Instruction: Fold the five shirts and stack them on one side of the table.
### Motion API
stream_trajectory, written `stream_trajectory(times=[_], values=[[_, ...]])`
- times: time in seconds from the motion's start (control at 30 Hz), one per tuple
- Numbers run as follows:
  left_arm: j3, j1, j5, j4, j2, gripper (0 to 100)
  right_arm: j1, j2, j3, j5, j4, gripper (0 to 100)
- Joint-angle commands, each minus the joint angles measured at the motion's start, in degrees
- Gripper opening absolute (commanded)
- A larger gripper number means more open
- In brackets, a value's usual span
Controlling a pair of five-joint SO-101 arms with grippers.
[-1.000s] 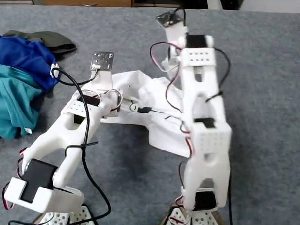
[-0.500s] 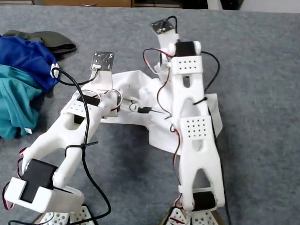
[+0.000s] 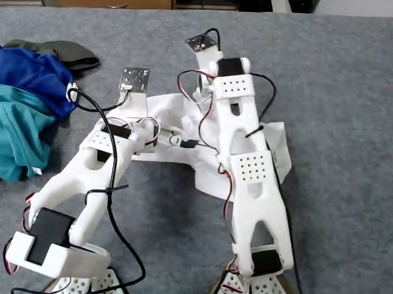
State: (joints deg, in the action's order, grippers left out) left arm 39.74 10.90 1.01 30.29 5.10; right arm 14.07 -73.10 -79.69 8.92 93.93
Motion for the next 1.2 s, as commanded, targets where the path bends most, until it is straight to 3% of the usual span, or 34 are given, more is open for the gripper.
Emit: stream_trajectory(times=[0.0,0.13,0.37,1.17], values=[[-0.5,-0.7,-0.6,-1.2,2.2,2,-2.7,3.9,0.2,-0.4,-4.9,20.1],[-0.4,-0.7,-0.6,-1.2,2.2,2,-3.4,4.3,0.1,-0.4,-7.0,20.1],[-0.4,-0.6,-0.6,-1.2,2.1,2,-0.7,6.8,-5.4,2.5,0.4,20.1],[-0.2,-0.8,-0.7,-1.2,2.1,2,-3.1,2.1,-0.4,2.9,-6.8,20.1]])
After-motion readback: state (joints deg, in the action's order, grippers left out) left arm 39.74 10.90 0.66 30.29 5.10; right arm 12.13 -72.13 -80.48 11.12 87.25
